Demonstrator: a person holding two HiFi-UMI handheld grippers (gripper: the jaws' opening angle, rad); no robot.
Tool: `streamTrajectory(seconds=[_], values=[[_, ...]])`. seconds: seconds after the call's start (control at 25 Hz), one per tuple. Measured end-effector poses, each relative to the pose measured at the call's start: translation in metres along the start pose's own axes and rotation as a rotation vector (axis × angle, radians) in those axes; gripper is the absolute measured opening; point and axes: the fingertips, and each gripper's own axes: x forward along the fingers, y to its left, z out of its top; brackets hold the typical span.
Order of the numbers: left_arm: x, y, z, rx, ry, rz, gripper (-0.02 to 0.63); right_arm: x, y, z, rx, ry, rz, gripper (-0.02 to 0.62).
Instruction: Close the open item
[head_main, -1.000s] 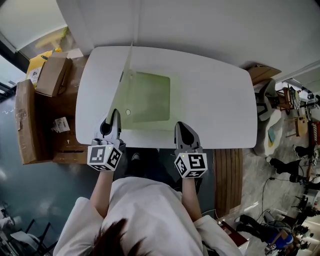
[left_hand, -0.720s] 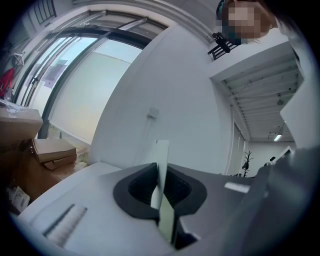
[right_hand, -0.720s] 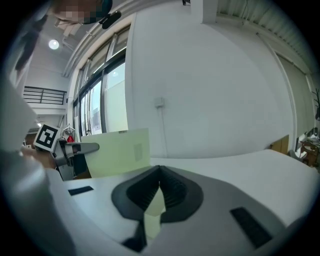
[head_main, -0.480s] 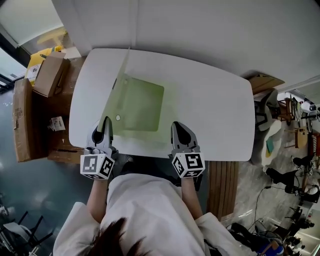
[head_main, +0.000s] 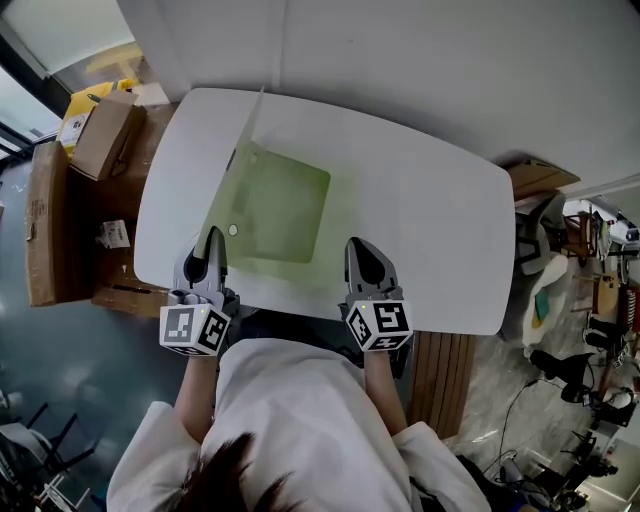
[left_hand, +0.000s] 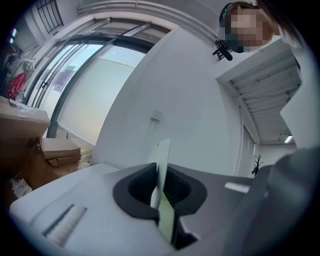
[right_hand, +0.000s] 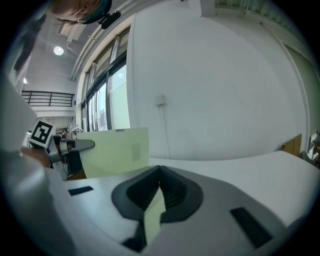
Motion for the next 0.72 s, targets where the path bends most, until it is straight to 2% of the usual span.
streamTrajectory(seconds=[0.44, 0.72], values=[[0.009, 0.001, 0.005, -0.025, -0.004, 0.002, 0.014, 0.014, -0.005, -0.014, 0.002, 0.036, -0.027, 0.003], [0.023, 0.012, 0.013, -0.028, 0.007, 0.014, 0.014, 0.039, -0.025, -0.054, 0.037, 0.139, -0.107, 0.004]])
